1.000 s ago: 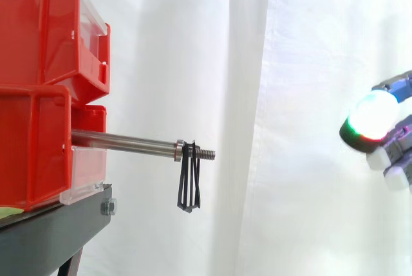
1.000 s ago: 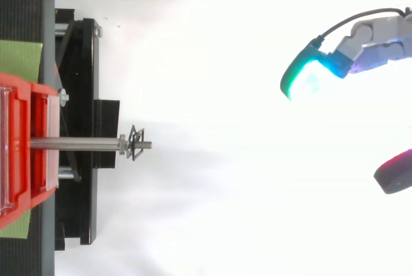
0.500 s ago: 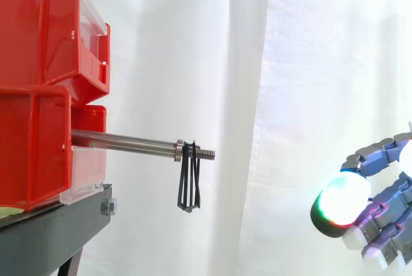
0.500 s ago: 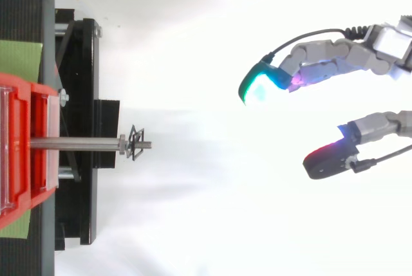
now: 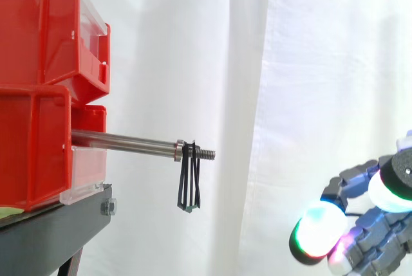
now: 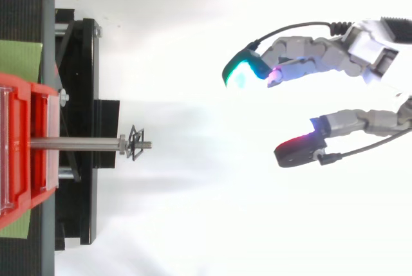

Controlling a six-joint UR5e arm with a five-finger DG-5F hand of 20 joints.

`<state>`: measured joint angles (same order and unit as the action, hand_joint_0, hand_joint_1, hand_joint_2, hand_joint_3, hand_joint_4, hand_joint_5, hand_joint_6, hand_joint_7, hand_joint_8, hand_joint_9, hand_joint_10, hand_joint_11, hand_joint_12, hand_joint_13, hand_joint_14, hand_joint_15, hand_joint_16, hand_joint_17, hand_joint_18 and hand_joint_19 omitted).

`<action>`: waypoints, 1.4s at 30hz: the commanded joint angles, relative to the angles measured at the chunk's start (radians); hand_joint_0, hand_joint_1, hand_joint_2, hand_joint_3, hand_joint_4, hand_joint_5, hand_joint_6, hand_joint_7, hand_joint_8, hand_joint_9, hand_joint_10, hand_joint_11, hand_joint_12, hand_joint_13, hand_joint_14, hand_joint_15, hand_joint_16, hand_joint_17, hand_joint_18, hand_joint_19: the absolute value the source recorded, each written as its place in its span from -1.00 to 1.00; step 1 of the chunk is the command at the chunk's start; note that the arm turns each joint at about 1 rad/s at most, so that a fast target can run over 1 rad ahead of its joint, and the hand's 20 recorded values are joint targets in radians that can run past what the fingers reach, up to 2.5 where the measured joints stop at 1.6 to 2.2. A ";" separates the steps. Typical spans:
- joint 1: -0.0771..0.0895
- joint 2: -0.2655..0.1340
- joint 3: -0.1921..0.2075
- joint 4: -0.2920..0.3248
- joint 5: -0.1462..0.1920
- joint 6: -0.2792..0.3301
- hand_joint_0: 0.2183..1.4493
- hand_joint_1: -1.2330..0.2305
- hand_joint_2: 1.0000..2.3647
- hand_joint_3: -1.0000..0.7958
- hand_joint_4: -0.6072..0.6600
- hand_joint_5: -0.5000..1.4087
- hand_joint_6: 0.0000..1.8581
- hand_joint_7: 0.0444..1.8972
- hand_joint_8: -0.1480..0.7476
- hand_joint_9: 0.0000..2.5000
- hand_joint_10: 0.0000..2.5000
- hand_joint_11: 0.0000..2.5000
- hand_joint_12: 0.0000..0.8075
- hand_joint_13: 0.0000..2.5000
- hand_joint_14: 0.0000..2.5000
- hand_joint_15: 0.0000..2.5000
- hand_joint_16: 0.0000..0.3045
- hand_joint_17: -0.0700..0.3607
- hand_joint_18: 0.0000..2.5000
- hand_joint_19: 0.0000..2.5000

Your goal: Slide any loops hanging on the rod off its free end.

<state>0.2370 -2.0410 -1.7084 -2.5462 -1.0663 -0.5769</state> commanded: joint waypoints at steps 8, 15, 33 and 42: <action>0.001 -0.068 0.013 0.115 -0.006 -0.008 -0.50 -0.08 -1.00 -0.44 0.49 -0.67 -0.46 -0.10 0.02 -0.40 -1.00 -0.92 -0.38 -0.32 -1.00 -0.97 -0.79 -0.34 -0.40 -0.88; -0.010 -0.154 0.058 0.162 -0.058 -0.015 -0.49 -0.08 -1.00 -0.44 0.50 -0.67 -0.46 -0.10 0.02 -0.39 -1.00 -0.91 -0.35 -0.31 -1.00 -0.96 -0.78 -0.33 -0.39 -0.88; -0.042 -0.200 0.182 0.187 -0.205 -0.078 -0.48 -0.08 -1.00 -0.43 0.52 -0.65 -0.46 -0.09 0.05 -0.35 -1.00 -0.89 -0.31 -0.27 -1.00 -0.93 -0.77 -0.31 -0.35 -0.85; -0.053 -0.251 0.222 0.244 -0.207 -0.121 -0.48 -0.08 -1.00 -0.42 0.51 -0.65 -0.46 -0.09 0.05 -0.34 -1.00 -0.89 -0.30 -0.26 -1.00 -0.92 -0.76 -0.30 -0.35 -0.85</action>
<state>0.1917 -2.2707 -1.5152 -2.3236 -1.2702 -0.6923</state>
